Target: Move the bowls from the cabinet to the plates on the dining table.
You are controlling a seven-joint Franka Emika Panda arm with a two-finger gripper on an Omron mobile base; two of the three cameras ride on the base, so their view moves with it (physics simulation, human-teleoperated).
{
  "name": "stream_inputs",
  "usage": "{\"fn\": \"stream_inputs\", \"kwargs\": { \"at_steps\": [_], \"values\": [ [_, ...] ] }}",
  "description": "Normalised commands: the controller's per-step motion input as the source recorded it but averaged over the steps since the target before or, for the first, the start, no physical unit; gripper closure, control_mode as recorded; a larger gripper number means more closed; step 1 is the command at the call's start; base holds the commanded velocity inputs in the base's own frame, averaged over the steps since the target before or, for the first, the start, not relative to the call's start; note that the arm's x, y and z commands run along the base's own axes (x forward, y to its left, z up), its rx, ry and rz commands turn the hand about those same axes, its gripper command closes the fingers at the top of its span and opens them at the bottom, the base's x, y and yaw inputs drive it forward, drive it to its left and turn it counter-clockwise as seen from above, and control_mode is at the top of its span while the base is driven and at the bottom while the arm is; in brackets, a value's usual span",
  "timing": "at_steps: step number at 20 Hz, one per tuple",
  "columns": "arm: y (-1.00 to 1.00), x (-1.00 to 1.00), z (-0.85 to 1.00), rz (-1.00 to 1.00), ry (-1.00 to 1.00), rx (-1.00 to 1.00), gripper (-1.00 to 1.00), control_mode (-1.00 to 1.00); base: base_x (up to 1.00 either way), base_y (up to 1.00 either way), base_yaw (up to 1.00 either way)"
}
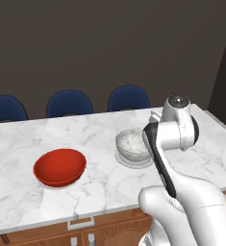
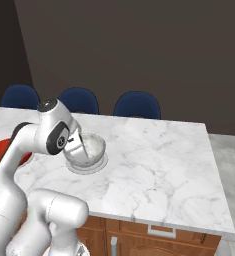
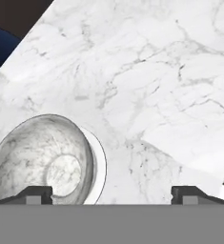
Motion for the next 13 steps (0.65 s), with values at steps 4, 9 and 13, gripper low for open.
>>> {"fn": "stream_inputs", "kwargs": {
  "at_steps": [4, 9, 13],
  "values": [
    [0.02, -0.59, 0.49, -0.01, -0.04, 0.10, -1.00, -1.00, 0.00, 0.00, 0.00],
    [0.07, -0.58, 0.43, -0.01, -0.05, 0.11, -1.00, -1.00, 0.00, 0.00, 0.00],
    [0.02, -0.52, 0.49, 0.00, -0.09, 0.06, -1.00, -1.00, 0.00, 0.00, 0.00]
  ]
}}
